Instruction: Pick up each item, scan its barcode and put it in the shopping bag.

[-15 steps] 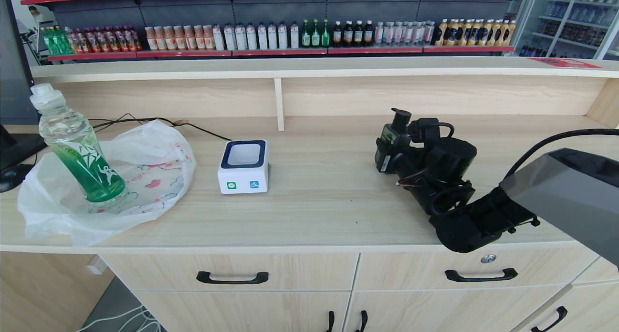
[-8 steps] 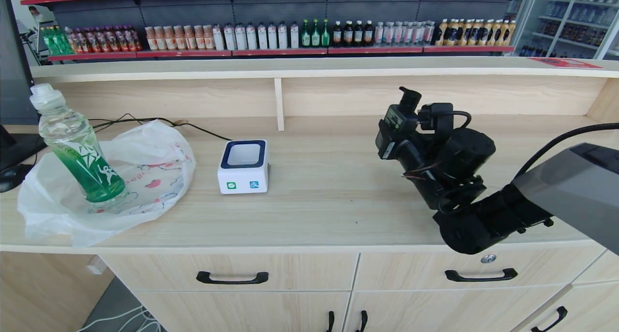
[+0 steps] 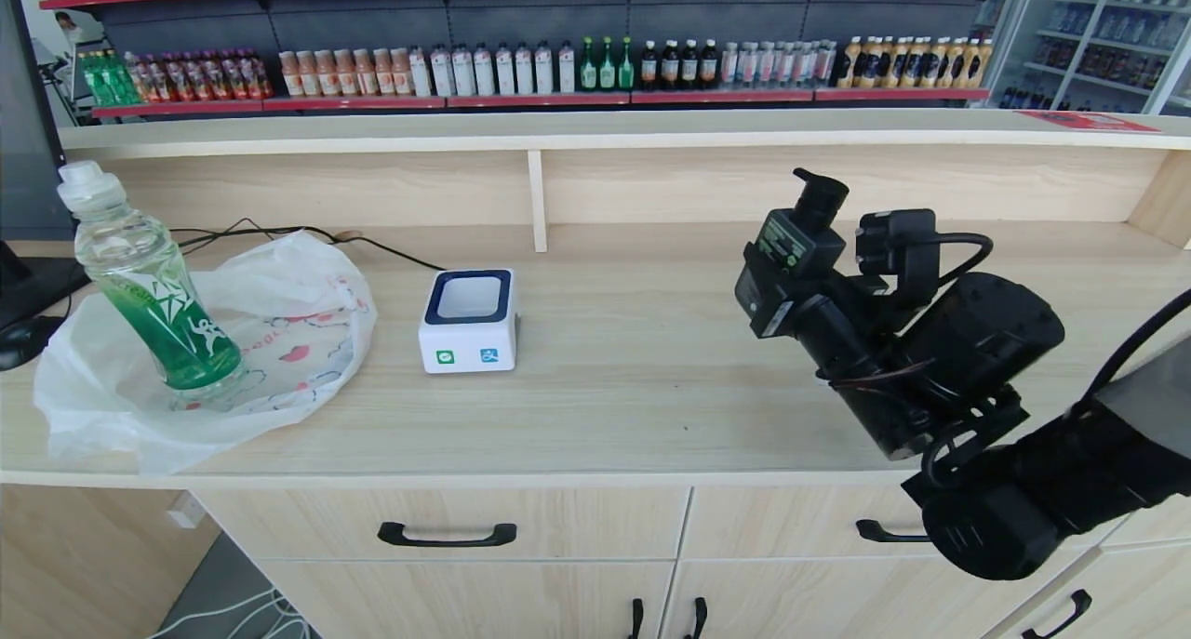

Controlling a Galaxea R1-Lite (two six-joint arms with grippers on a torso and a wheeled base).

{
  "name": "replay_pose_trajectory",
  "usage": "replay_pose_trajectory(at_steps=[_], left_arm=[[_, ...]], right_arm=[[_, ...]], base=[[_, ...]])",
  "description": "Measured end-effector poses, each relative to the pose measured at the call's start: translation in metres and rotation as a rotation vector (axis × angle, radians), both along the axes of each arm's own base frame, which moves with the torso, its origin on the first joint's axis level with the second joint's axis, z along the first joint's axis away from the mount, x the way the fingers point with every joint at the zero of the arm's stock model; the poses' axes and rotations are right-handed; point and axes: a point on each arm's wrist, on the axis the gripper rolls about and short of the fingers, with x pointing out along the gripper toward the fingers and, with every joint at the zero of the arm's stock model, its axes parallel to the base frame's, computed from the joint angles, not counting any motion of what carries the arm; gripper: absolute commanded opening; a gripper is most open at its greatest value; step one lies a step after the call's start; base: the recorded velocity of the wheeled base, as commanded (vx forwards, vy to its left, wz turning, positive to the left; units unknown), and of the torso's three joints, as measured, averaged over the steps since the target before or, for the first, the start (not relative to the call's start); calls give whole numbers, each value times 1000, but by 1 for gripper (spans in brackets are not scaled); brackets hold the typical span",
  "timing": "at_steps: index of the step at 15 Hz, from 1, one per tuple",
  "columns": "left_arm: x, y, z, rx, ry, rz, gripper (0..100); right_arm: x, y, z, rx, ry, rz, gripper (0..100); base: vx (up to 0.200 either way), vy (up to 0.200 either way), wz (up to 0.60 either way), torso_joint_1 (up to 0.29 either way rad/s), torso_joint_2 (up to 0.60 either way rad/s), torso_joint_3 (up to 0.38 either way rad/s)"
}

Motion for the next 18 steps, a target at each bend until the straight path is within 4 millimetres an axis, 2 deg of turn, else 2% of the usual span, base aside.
replay_pose_trajectory(at_steps=[3, 5, 9, 13, 18], left_arm=[[0, 0, 0, 0, 0, 0, 100], [0, 0, 0, 0, 0, 0, 100], [0, 0, 0, 0, 1, 0, 100], [0, 0, 0, 0, 1, 0, 100], [0, 0, 0, 0, 1, 0, 100]], right_arm=[[-28, 1, 10, 55, 14, 66, 0], [-49, 11, 14, 80, 23, 140, 0], [-90, 25, 11, 158, 102, 301, 0], [-108, 32, 15, 161, 107, 511, 0], [-137, 46, 18, 261, 178, 688, 0]], base=[[0, 0, 0, 0, 0, 0], [0, 0, 0, 0, 0, 0], [0, 0, 0, 0, 0, 0], [0, 0, 0, 0, 0, 0], [0, 0, 0, 0, 0, 0]])
